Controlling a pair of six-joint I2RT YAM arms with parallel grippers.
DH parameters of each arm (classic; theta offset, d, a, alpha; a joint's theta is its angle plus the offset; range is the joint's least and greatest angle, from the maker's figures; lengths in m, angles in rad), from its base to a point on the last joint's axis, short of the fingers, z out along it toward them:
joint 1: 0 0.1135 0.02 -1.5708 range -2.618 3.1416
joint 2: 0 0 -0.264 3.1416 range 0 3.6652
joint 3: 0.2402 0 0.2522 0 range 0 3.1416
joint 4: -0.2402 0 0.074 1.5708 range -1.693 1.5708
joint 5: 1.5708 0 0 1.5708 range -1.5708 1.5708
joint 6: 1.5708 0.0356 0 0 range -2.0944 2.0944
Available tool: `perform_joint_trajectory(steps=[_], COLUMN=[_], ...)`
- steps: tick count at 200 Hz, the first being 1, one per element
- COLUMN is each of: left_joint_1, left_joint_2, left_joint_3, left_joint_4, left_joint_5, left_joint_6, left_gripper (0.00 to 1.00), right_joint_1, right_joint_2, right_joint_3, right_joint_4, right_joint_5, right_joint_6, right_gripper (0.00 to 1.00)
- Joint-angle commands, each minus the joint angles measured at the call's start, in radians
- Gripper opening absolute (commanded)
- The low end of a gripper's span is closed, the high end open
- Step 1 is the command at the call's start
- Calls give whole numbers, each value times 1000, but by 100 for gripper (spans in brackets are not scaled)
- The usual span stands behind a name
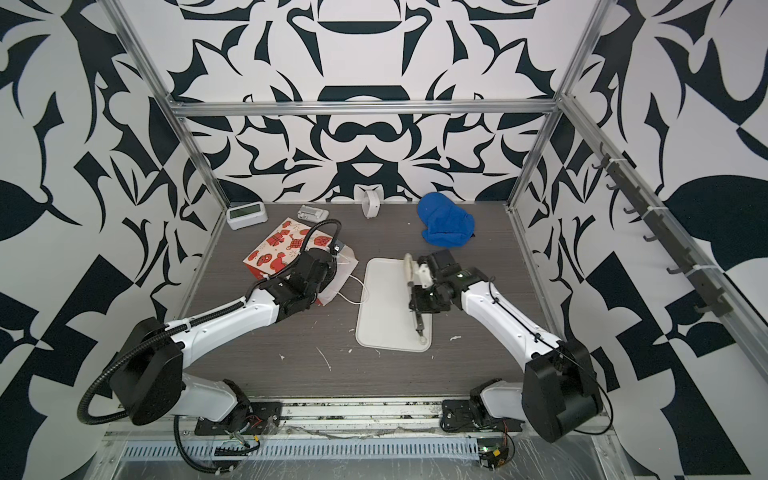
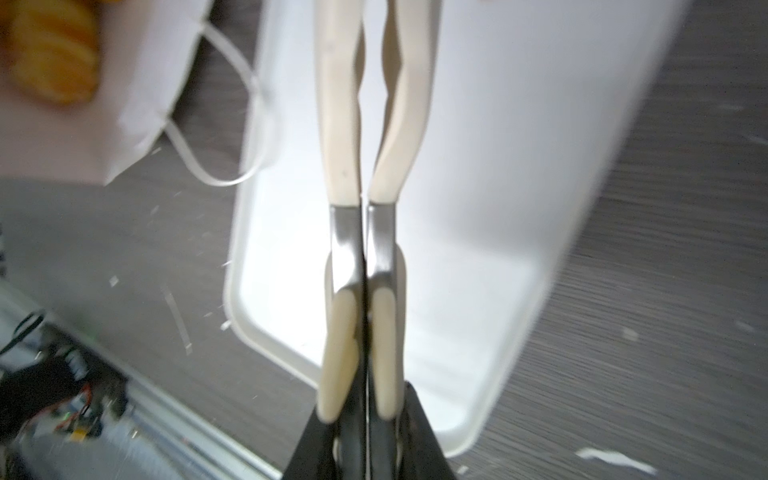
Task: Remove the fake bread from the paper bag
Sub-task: 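Carry the tongs with the right gripper toward the bag opening, then insert the tongs into the bag and pinch the yellow bread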
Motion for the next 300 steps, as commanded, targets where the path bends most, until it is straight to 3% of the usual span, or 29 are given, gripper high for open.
perform_joint_trajectory(steps=[1, 62, 151, 208, 300], left_joint_1=[1, 1, 1, 1, 1], left_joint_2=[-27, -39, -38, -41, -57], left_joint_3=[-1, -8, -9, -16, -25], left_joint_4=[6, 39, 64, 61, 49], left_joint_5=[1, -16, -17, -10, -5], left_joint_6=[-14, -10, 5, 8, 2], left_gripper=[13, 13, 13, 13, 13], right_joint_1=[86, 164, 215, 214, 160], right_joint_2=[67, 242, 507, 550, 502], right_joint_3=[39, 102, 307, 358, 334], right_joint_4=[126, 339, 446, 464, 456], right_joint_5=[-154, -314, -398, -367, -317], right_joint_6=[17, 72, 124, 150, 177], right_gripper=[12, 12, 19, 38, 41])
